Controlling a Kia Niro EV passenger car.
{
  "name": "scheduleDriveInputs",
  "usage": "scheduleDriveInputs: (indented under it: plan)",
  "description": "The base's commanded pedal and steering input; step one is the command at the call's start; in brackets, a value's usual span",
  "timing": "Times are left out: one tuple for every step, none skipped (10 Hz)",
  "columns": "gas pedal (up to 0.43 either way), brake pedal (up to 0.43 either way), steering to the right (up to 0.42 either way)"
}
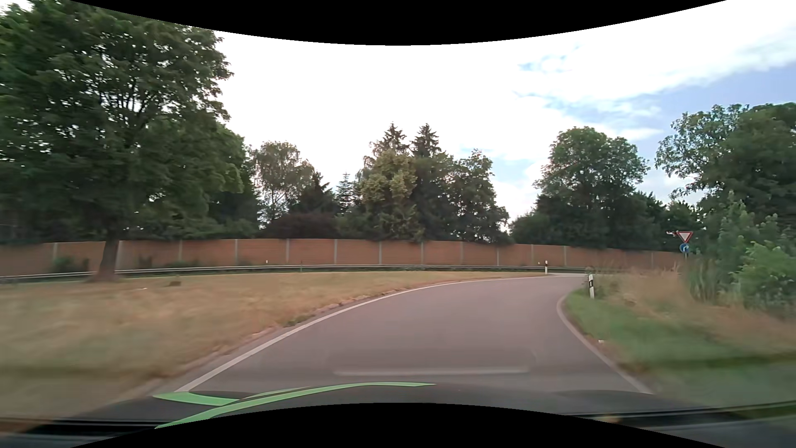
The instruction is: Follow the waypoints while adhering to traffic rules and regulations
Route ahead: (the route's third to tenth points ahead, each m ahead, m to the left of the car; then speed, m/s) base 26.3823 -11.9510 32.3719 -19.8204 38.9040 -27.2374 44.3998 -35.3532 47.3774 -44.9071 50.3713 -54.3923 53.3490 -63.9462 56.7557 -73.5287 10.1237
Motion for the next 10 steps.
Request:
scheduleDriveInputs:
  plan:
    - [0.087, 0.0, 0.141]
    - [0.098, 0.0, 0.141]
    - [0.13, 0.0, 0.141]
    - [0.138, 0.0, 0.136]
    - [0.15, 0.0, 0.129]
    - [0.15, 0.0, 0.125]
    - [0.15, 0.0, 0.12]
    - [0.15, 0.0, 0.12]
    - [0.15, 0.0, 0.122]
    - [0.15, 0.0, 0.126]
